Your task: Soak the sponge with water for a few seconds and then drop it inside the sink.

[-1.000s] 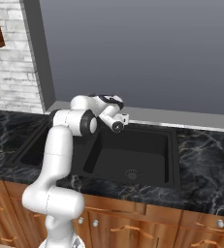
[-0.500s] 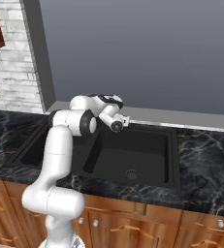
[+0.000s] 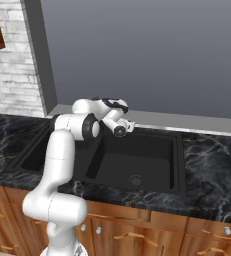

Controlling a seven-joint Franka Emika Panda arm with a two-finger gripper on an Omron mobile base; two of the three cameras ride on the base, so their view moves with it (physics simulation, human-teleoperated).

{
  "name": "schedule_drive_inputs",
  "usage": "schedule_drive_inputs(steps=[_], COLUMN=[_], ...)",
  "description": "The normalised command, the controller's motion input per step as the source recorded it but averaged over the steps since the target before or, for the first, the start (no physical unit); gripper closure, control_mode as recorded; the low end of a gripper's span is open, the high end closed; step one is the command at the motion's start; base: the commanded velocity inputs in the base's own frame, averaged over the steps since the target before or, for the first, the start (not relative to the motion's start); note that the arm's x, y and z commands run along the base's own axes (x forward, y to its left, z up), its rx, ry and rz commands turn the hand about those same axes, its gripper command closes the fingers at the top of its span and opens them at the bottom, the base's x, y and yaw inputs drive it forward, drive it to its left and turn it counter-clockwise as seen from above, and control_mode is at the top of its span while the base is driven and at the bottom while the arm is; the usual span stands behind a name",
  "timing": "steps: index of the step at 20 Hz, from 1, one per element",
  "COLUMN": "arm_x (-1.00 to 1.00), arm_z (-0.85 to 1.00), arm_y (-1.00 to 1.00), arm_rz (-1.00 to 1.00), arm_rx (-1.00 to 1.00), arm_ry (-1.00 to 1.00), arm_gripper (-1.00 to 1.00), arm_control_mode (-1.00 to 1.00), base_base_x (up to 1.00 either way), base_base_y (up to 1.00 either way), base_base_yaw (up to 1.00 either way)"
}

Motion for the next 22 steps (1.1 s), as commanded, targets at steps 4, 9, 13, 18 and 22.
schedule_drive_inputs(steps=[4,9,13,18,22], arm_x=[0.02,0.00,0.02,0.00,0.00], arm_z=[-0.29,-0.23,0.10,0.27,0.30], arm_y=[-0.42,-0.43,-0.32,-0.35,-0.42], arm_rz=[-0.08,-0.08,-0.04,-0.02,-0.03], arm_rx=[0.04,0.04,0.05,0.09,0.11], arm_ry=[0.00,0.02,0.12,0.08,0.02], arm_gripper=[-1.00,-1.00,-1.00,-1.00,-1.00], arm_control_mode=[-1.00,-1.00,-1.00,-1.00,-1.00], base_base_x=[0.00,0.00,0.00,0.00,0.00], base_base_y=[0.00,0.00,0.00,0.00,0.00], base_base_yaw=[0.00,0.00,0.00,0.00,0.00])
